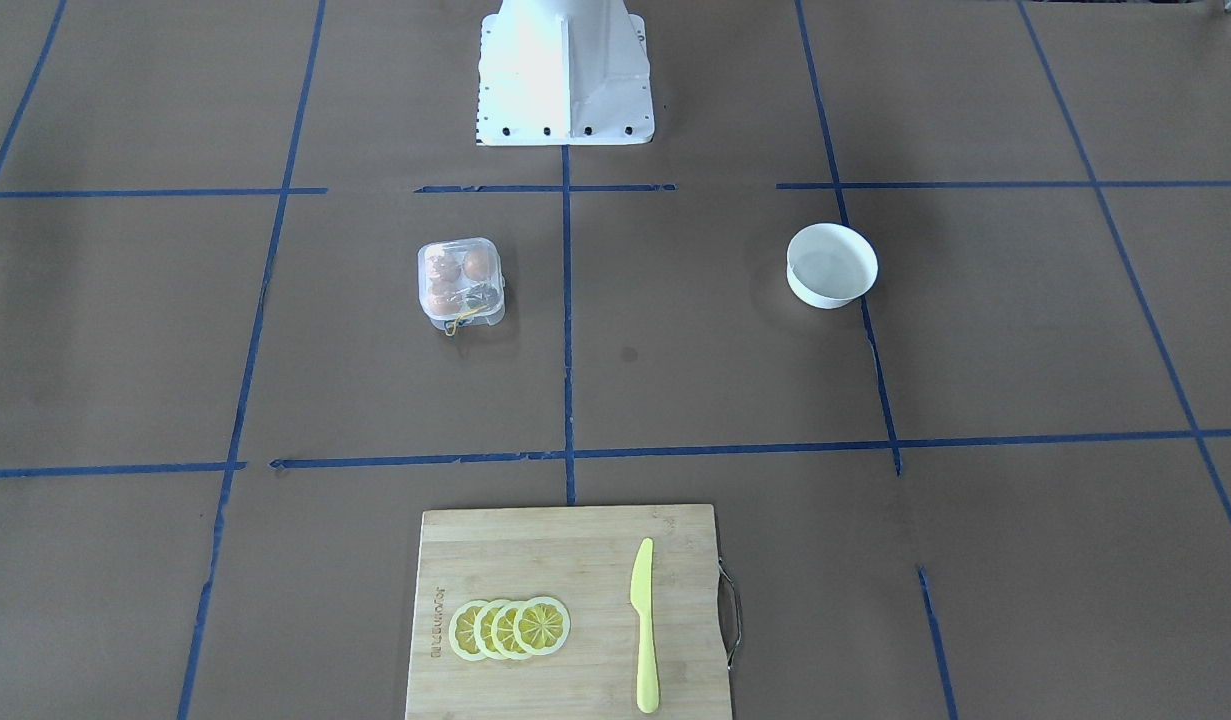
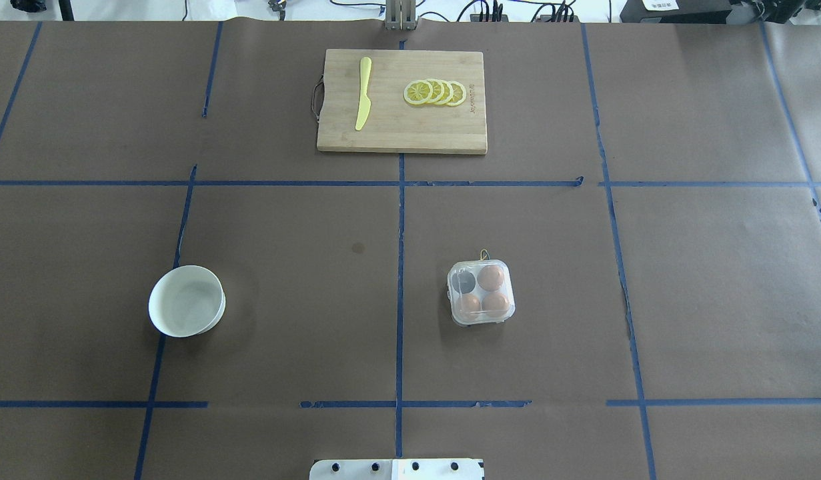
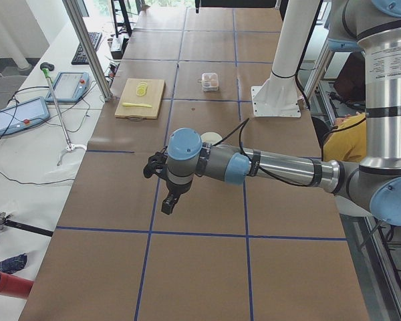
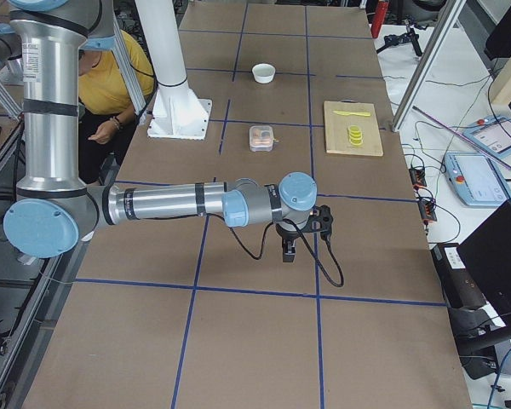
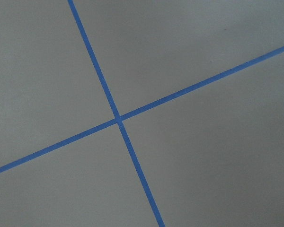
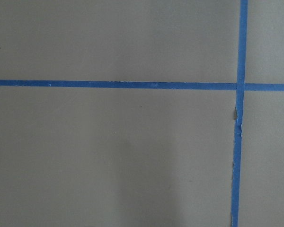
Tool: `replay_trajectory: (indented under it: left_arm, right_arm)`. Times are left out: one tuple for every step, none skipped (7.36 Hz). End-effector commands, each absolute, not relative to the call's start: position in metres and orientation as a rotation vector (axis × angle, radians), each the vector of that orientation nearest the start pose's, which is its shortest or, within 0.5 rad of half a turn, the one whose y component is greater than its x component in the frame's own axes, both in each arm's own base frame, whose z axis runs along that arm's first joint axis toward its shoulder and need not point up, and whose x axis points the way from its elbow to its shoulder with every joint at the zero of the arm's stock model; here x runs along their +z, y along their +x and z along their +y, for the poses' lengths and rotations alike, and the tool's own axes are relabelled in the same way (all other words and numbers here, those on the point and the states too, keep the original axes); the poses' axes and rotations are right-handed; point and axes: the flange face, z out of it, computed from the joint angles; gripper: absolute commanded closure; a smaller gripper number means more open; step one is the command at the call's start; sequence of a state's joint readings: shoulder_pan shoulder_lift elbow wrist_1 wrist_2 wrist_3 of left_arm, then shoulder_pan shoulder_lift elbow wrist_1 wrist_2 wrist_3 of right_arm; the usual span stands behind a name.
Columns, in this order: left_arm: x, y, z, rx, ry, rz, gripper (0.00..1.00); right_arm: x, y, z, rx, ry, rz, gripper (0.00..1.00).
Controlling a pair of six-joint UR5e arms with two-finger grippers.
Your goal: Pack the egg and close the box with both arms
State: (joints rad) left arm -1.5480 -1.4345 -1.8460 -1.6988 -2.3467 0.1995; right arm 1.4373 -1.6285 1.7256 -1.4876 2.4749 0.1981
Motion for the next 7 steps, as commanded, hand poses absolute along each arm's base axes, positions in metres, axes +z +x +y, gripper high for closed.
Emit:
replay_trajectory:
  left_arm:
    - [0.5715, -0.0530, -0.4454, 0.312, 0.320, 0.754, 0.00]
    - [0.5708, -0.0530, -0.4454, 0.298, 0.315, 0.756, 0.00]
    - [0.5706, -0.0529, -0.4454, 0.252, 0.297, 0.764, 0.00]
    - [0.5705, -0.0529, -0.4455, 0.253, 0.298, 0.764, 0.00]
    - [0.5694, -0.0527, -0.4455, 0.255, 0.301, 0.765, 0.00]
    - [0.5699, -0.0526, -0.4455, 0.256, 0.301, 0.767, 0.00]
    - [0.5699, -0.0526, -0.4455, 0.256, 0.301, 0.767, 0.00]
  right_arm:
    - [0.5882, -0.0088, -0.4779, -0.019, 0.021, -0.920, 0.00]
    - [0.5850, -0.0089, -0.4771, -0.020, 0.023, -0.924, 0.00]
    - [0.5843, -0.0090, -0.4778, -0.020, 0.025, -0.924, 0.00]
    - [0.5828, -0.0090, -0.4784, -0.022, 0.028, -0.924, 0.00]
    - [0.5820, -0.0091, -0.4790, -0.022, 0.029, -0.925, 0.00]
    - [0.5790, -0.0091, -0.4790, -0.025, 0.035, -0.925, 0.00]
    - [0.5790, -0.0091, -0.4790, -0.025, 0.035, -0.925, 0.00]
